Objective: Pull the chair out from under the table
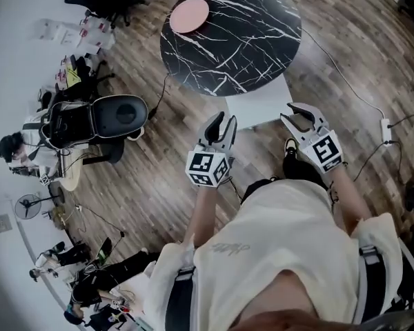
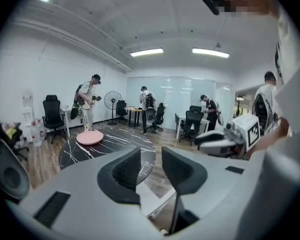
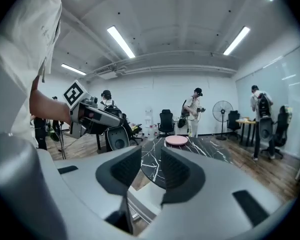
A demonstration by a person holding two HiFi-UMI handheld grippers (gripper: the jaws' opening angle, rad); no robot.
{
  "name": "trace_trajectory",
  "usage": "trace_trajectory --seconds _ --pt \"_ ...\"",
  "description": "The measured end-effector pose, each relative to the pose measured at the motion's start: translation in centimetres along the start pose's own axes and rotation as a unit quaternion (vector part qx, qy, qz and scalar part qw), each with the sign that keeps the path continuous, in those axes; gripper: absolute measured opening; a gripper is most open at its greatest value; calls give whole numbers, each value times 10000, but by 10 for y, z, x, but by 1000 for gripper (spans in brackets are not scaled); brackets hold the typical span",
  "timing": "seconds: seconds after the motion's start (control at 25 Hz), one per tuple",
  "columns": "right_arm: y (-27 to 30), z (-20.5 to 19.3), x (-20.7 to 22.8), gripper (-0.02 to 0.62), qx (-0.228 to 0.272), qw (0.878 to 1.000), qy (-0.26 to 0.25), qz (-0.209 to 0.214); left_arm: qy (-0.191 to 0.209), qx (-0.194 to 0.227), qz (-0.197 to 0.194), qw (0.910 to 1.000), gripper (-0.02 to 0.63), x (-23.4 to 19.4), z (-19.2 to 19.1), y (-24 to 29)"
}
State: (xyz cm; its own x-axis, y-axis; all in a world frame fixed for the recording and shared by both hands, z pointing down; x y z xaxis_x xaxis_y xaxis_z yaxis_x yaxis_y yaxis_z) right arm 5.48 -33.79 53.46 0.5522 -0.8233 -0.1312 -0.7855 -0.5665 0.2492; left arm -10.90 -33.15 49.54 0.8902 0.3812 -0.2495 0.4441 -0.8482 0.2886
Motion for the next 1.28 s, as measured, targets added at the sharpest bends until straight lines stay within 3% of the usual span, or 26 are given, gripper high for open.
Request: trace_trajectory --seconds 0.08,0.16,0.44,0.56,0.64,0.84,0.92,1.0,1.12,1.28 --pt "11 4 6 130 50 9999 57 113 -570 292 -117 9979 143 -5 16 3" --pt "21 6 9 130 61 9996 27 259 -824 455 -75 9955 143 -14 24 5" --pt "50 0 3 130 -176 9964 -151 816 -112 -73 354 9993 143 -37 -4 -1" --pt "60 4 -8 130 -310 9907 -37 1322 462 -614 266 9967 143 -43 -26 7" --pt "69 2 -17 130 -546 9850 -142 1629 866 -1147 -18 9896 143 -42 -45 15" --pt "89 -10 -45 130 -1095 9686 -293 2214 1528 -2221 -894 9588 143 -33 -88 34" --pt "95 -15 -53 132 -1288 9605 -350 2440 1834 -2586 -1178 9411 143 -31 -102 40" --pt "101 -24 -59 132 -1559 9513 -643 2582 2159 -2983 -1494 9177 143 -29 -117 44" --pt "106 -45 -76 132 -2028 9272 -1188 2916 2549 -3478 -1871 8826 144 -27 -141 44" --pt "115 -74 -99 137 -2500 8955 -1615 3309 2773 -3841 -2141 8543 143 -24 -168 44"
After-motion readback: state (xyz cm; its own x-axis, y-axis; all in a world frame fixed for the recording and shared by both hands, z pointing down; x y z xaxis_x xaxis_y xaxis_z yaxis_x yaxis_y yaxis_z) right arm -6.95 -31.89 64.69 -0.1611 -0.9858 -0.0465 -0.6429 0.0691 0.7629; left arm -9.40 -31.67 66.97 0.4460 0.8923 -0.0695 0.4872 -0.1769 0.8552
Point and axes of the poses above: the fingertips, and each gripper's own axes: y forward along the fingers, x to its right, z out of its top, the point moved 1 cm from there along -y, backward along the fingers, and after that the axes turned 6 degrees about -y, right-handed, at the moved point
